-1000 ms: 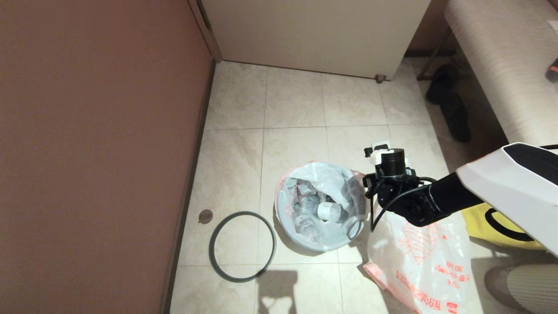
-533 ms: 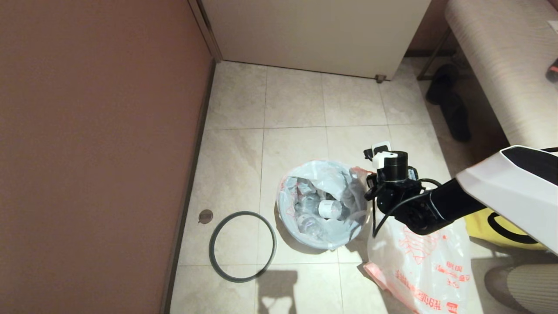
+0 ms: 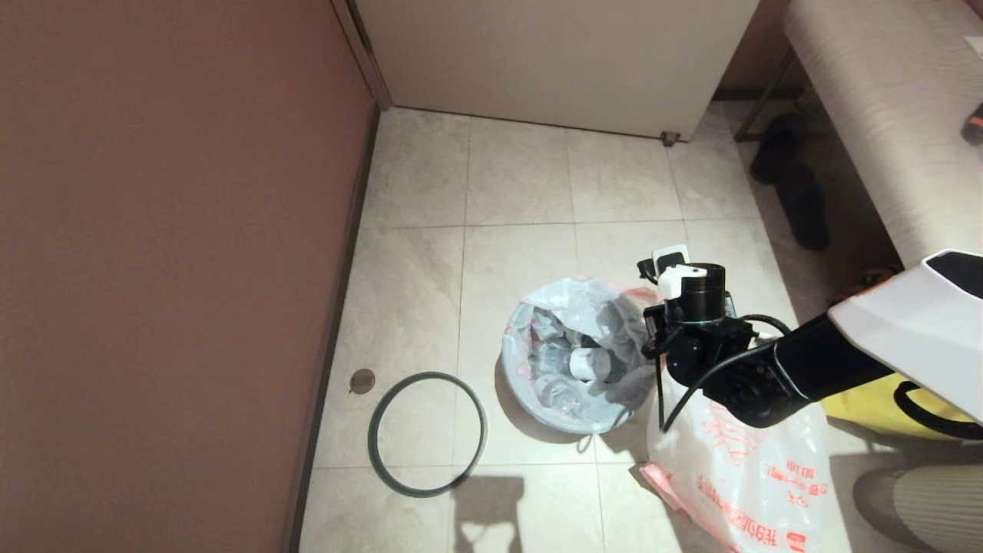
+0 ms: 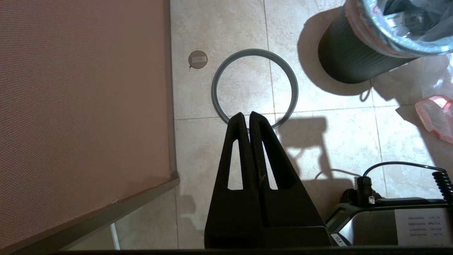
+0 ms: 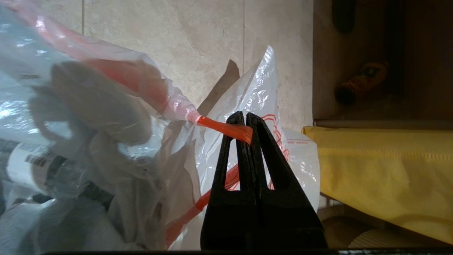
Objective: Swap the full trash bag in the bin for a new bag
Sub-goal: Place the trash bag on the floor
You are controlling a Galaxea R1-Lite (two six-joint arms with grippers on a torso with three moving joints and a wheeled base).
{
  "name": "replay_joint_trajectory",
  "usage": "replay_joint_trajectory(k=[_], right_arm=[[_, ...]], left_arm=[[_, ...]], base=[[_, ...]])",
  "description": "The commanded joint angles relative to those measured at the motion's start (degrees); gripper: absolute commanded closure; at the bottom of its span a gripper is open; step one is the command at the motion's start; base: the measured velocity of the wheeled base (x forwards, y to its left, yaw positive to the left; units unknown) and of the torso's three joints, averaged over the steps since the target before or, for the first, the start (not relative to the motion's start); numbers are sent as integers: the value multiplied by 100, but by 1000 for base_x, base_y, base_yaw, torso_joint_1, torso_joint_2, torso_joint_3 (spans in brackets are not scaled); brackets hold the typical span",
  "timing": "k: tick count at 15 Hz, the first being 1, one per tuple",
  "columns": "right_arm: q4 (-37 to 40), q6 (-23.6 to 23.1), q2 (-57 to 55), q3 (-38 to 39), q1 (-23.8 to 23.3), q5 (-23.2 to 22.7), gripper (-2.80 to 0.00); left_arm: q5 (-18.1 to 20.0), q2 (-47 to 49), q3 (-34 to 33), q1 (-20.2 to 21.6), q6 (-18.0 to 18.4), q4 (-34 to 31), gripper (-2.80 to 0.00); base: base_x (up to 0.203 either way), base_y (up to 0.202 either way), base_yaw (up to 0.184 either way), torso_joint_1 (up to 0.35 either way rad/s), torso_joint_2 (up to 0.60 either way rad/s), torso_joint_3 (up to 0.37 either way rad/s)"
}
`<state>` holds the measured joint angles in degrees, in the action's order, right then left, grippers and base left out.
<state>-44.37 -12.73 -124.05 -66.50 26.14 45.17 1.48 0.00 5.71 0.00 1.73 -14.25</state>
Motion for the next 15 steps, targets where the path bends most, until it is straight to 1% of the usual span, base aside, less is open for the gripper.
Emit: replay_joint_trajectory(k=[1, 5, 7, 8, 10, 12, 14, 15], right_arm=[[-12, -1, 215, 219, 108, -15, 0], [-9, 33, 384, 687, 281, -142, 0], [-11, 39, 503, 885, 321, -387, 0], [-11, 132, 554, 957, 317, -609, 0], [96, 493, 655, 1059, 313, -1061, 0], [400, 917, 780, 1135, 313, -1567, 0], [732, 1224, 748, 1119, 307, -2088, 0], [823, 1365, 621, 1094, 308, -2227, 0]], left_arm=[[2, 9, 1, 0, 2, -8, 0], [2, 9, 1, 0, 2, -8, 0], [2, 9, 1, 0, 2, -8, 0], [2, 9, 1, 0, 8, -8, 0], [2, 9, 1, 0, 2, -8, 0], [2, 9, 1, 0, 2, -8, 0], [2, 9, 1, 0, 2, -8, 0], [2, 9, 1, 0, 2, -8, 0]], base=[[0, 0, 0, 0, 0, 0], [0, 0, 0, 0, 0, 0], [0, 0, 0, 0, 0, 0], [0, 0, 0, 0, 0, 0], [0, 0, 0, 0, 0, 0], [0, 0, 0, 0, 0, 0], [0, 0, 0, 0, 0, 0], [0, 0, 0, 0, 0, 0]])
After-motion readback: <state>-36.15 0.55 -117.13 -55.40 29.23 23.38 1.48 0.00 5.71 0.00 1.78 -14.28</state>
